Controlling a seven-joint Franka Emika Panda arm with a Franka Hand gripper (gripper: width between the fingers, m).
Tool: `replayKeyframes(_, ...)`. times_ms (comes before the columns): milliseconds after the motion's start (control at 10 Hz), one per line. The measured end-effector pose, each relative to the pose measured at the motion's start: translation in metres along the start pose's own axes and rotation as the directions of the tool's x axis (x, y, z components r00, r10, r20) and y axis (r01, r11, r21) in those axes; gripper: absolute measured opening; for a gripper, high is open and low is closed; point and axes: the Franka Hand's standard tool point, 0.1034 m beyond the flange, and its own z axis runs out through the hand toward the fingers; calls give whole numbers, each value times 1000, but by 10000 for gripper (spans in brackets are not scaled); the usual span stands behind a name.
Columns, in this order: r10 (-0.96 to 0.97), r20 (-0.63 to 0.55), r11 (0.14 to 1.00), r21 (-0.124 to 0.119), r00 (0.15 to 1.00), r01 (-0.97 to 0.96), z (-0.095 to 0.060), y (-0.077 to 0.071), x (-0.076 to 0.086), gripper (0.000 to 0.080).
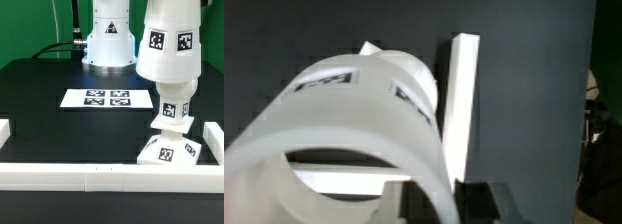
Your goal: Assemble lamp
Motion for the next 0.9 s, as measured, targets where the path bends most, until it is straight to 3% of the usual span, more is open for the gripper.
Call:
replayKeyframes(300, -1, -25, 1000, -4, 1000, 1, 5, -3, -3, 45)
replayKeyframes(600, -27, -41, 1000, -13, 999, 26, 28, -22, -8, 45)
replayKeyframes(900, -25, -46, 1000, -15, 999, 24, 43, -16, -5, 45)
